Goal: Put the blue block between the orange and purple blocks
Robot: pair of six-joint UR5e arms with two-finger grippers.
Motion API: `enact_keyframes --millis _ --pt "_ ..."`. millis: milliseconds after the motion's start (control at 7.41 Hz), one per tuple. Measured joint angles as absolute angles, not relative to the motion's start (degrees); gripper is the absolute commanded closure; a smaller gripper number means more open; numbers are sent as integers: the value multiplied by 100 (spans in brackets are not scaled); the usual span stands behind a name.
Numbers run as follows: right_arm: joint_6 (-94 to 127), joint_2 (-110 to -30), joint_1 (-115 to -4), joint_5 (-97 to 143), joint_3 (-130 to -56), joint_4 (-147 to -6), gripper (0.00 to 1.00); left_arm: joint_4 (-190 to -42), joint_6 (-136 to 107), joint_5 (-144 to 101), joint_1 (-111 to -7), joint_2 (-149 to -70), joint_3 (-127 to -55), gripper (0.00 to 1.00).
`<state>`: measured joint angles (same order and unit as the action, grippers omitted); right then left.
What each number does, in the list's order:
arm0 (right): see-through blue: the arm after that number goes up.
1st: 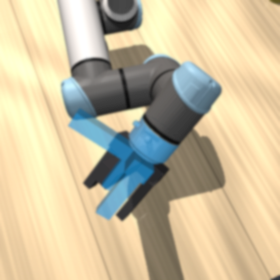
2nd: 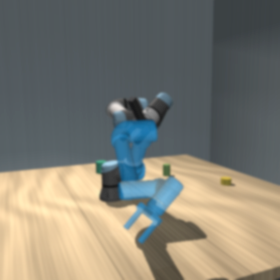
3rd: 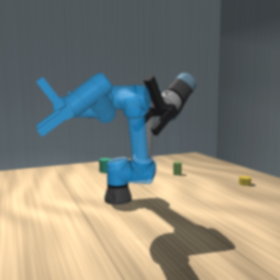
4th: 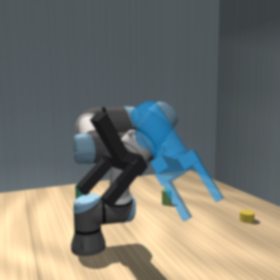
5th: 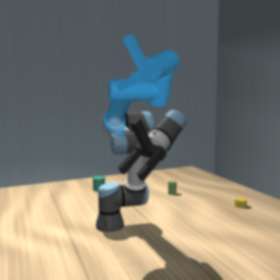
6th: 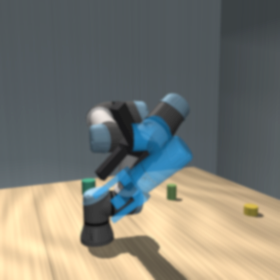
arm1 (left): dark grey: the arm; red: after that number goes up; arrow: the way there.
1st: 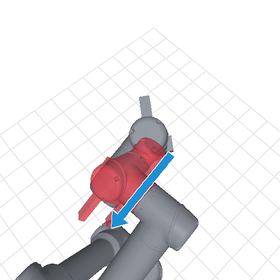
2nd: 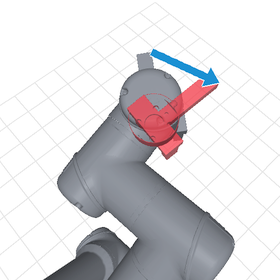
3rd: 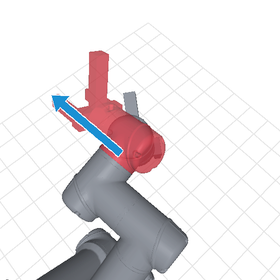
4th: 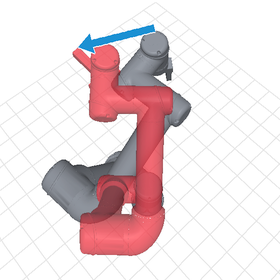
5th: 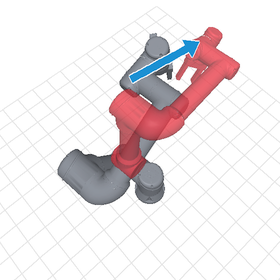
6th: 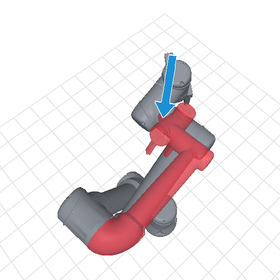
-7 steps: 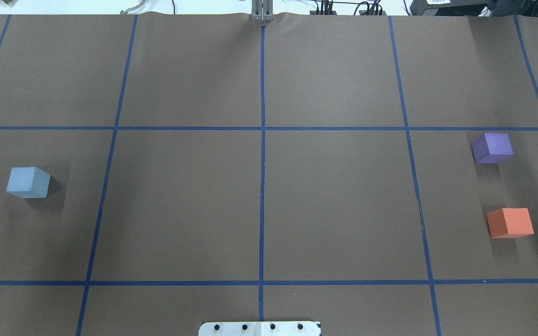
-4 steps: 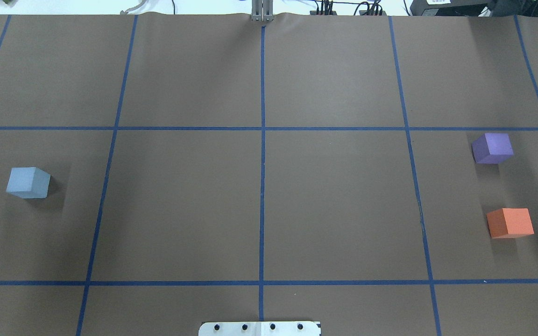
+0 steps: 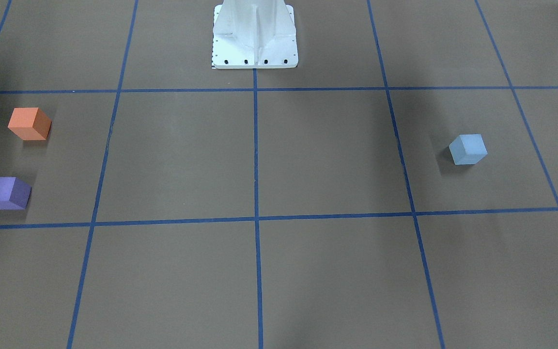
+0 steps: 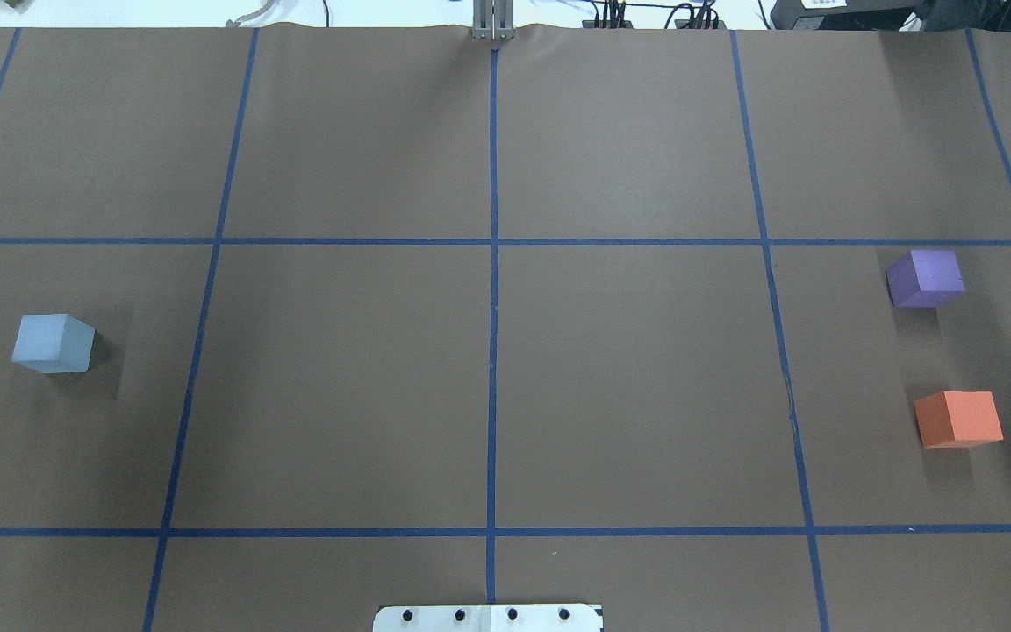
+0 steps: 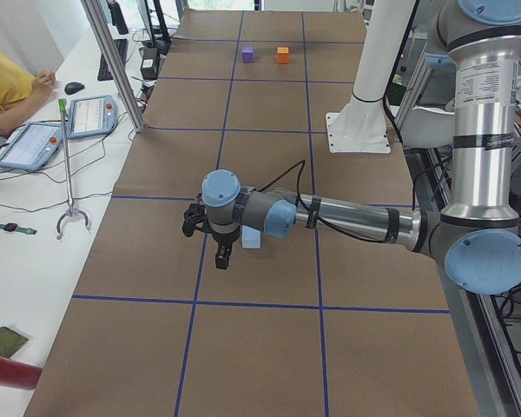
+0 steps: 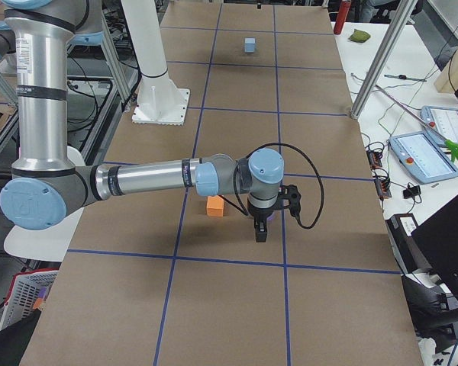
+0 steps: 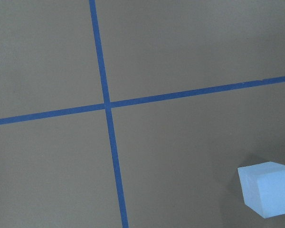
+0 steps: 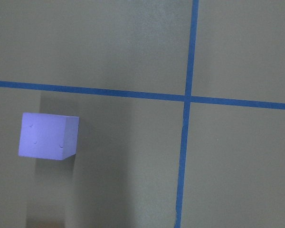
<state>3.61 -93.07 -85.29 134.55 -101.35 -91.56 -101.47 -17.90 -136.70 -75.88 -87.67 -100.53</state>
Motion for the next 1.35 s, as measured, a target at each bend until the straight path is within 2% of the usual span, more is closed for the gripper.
enact_keyframes --millis 270,540,1079,1214,1349 --pt "372 -9307 -8433 13451 -10058 -9148 0 -10622 -3327 -13524 -6654 -9026 -10060 0" --pt "384 -9308 -8339 13448 -10014 -9142 0 -10725 -3776 -12887 -6006 -9095 -10030 0" --pt "395 -9306 -8191 13453 -10004 -9139 0 -10762 -3850 -12562 -5562 -9125 -9748 0" --pt "404 -9290 -8128 13450 -10003 -9135 0 -10763 -3850 -12576 -5479 -9142 -9692 3" --pt "414 -9266 -8082 13448 -10006 -9133 0 -10762 -3850 -12584 -5420 -9146 -9645 20"
